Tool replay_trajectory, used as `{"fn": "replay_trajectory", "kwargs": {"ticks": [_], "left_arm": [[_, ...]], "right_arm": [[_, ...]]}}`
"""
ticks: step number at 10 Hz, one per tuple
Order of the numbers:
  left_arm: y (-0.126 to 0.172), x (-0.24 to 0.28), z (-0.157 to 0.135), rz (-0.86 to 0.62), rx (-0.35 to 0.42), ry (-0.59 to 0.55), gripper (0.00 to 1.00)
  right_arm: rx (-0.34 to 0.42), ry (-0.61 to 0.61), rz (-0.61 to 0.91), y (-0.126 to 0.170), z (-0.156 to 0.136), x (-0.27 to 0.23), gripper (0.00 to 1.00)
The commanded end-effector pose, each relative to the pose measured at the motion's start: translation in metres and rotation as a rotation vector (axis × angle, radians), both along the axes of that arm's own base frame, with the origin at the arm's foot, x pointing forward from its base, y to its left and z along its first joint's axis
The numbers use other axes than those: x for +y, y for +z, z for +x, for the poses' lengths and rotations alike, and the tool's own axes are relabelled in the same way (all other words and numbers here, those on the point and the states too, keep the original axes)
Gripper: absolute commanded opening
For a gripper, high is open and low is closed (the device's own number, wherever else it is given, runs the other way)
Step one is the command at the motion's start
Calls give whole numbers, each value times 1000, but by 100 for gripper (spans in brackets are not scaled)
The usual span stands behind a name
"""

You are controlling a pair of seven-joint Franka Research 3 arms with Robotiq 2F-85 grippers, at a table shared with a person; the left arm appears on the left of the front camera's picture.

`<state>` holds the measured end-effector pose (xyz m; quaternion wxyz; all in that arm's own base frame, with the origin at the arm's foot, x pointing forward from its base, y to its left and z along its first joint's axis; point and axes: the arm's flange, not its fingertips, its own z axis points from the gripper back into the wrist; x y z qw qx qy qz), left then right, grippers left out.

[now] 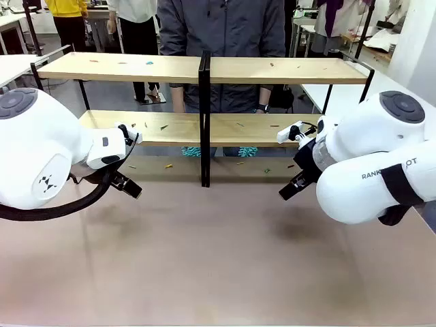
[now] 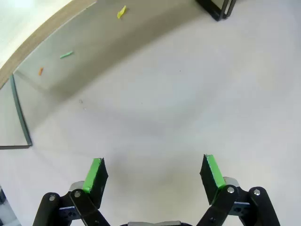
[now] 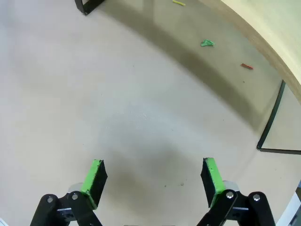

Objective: Clean the shelves.
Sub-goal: Pick up the Duster when the human hands it over.

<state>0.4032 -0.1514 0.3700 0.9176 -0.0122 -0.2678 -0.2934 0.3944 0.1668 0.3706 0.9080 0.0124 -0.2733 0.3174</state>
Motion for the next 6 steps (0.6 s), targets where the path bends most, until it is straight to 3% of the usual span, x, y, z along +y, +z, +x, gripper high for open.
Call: {"fn": "replay_trajectory", "kwargs": {"ticks": [1, 6], "left_arm": [[0, 0, 0, 0, 0, 0, 100], [0, 0, 0, 0, 0, 0, 100]], "right_arm": [[0, 0, 0, 0, 0, 0, 100], [0, 0, 0, 0, 0, 0, 100]]}}
